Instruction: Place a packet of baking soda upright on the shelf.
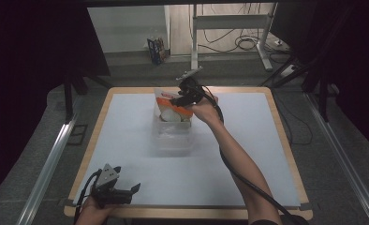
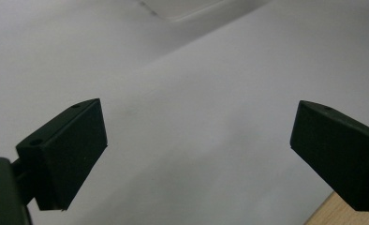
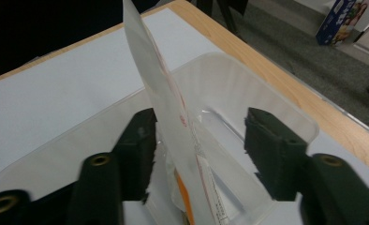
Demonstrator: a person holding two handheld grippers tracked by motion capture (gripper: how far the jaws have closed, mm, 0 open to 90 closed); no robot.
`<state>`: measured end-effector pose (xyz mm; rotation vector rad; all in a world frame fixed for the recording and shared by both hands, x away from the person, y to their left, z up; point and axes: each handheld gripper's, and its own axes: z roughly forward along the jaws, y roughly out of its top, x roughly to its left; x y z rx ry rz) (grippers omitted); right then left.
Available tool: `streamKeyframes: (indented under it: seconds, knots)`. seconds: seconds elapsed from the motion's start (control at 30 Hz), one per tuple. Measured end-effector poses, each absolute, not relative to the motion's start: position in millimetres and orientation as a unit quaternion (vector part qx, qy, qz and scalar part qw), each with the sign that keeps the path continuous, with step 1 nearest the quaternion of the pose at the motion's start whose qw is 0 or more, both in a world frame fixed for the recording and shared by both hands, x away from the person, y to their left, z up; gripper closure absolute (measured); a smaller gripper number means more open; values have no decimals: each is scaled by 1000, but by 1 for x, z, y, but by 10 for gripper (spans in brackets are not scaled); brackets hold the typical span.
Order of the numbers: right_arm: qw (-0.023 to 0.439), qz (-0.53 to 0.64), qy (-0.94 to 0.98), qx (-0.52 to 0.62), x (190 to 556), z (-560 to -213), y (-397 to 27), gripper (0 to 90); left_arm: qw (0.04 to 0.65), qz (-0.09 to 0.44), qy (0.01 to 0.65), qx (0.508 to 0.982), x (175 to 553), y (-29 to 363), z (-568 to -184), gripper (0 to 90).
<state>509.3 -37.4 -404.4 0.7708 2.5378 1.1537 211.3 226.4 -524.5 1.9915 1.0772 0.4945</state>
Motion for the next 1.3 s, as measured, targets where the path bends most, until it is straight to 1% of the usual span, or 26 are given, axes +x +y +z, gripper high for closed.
streamKeyframes:
  seconds: [0.07,0.23,0.43,0.73,1.07,1.3]
  knots:
    - [126,401,869,262,508,-404,-39,334,400,196,426,788,211,226,-525,40]
    - [130,403,869,255,505,-403,-42,241,398,196,425,789,212,226,-525,40]
    - [124,413,868,248,502,-401,-48,176,397,197,425,789,211,226,-525,40]
    - [122,428,863,238,494,-395,-59,97,397,198,424,790,211,225,-525,40]
    - [116,433,862,237,484,-394,-70,50,394,198,423,792,212,225,-525,40]
    - [115,433,862,238,479,-397,-78,36,393,198,423,792,212,225,-525,40]
